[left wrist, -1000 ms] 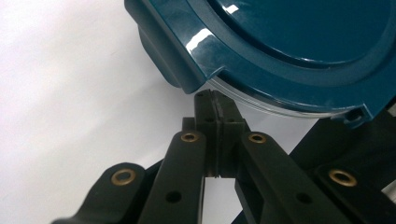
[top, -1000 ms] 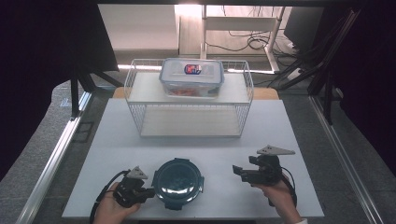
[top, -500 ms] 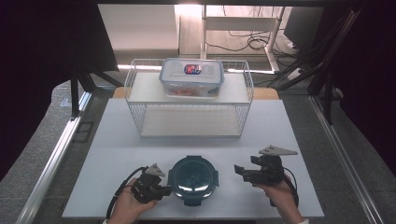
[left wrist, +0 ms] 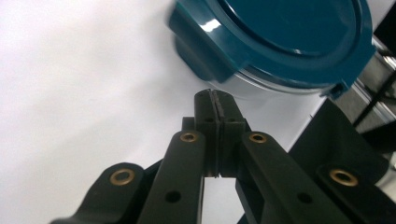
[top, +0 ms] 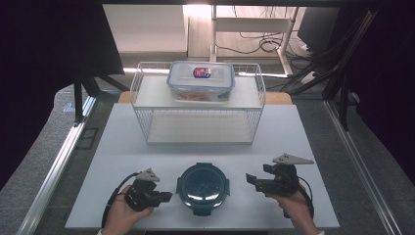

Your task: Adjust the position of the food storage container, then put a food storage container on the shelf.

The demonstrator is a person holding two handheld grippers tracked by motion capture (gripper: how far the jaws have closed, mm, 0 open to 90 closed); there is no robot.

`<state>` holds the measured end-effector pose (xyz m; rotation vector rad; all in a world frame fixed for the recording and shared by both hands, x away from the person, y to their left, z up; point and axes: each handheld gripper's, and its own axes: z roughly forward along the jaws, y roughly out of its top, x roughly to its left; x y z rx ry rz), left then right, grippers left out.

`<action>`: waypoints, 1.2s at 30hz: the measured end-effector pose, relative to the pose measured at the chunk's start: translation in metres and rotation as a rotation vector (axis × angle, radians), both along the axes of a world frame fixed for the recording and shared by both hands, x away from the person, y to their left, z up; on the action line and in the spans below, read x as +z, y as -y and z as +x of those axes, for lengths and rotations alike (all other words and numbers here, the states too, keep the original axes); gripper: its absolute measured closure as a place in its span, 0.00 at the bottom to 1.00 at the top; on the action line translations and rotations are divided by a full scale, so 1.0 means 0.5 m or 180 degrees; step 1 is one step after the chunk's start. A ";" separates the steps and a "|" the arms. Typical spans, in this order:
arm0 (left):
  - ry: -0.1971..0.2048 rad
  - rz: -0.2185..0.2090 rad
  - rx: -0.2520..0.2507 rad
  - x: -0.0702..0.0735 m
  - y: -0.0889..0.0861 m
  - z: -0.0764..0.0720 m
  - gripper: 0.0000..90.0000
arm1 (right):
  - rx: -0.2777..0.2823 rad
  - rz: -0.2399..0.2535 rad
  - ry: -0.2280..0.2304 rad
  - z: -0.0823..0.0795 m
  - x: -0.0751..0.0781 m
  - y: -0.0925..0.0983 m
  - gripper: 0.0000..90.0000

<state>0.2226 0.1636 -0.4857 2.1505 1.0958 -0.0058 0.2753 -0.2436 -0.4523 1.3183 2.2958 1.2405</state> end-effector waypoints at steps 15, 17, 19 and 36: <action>0.0336 -0.0233 0.0622 0.046 -0.055 0.000 0.27 | 0.0004 -0.0005 0.0027 -0.002 0.006 -0.001 0.22; 0.0324 -0.0251 0.0645 0.044 -0.062 0.002 0.26 | 0.0014 -0.0011 0.0035 -0.002 0.005 -0.002 0.22; 0.0318 -0.0270 0.0660 0.043 -0.067 0.002 0.24 | 0.0022 -0.0019 0.0033 -0.002 0.005 -0.005 0.22; 0.0309 -0.0426 0.0723 0.046 -0.071 0.018 0.18 | 0.0043 0.0030 -0.0011 -0.001 0.000 -0.006 0.21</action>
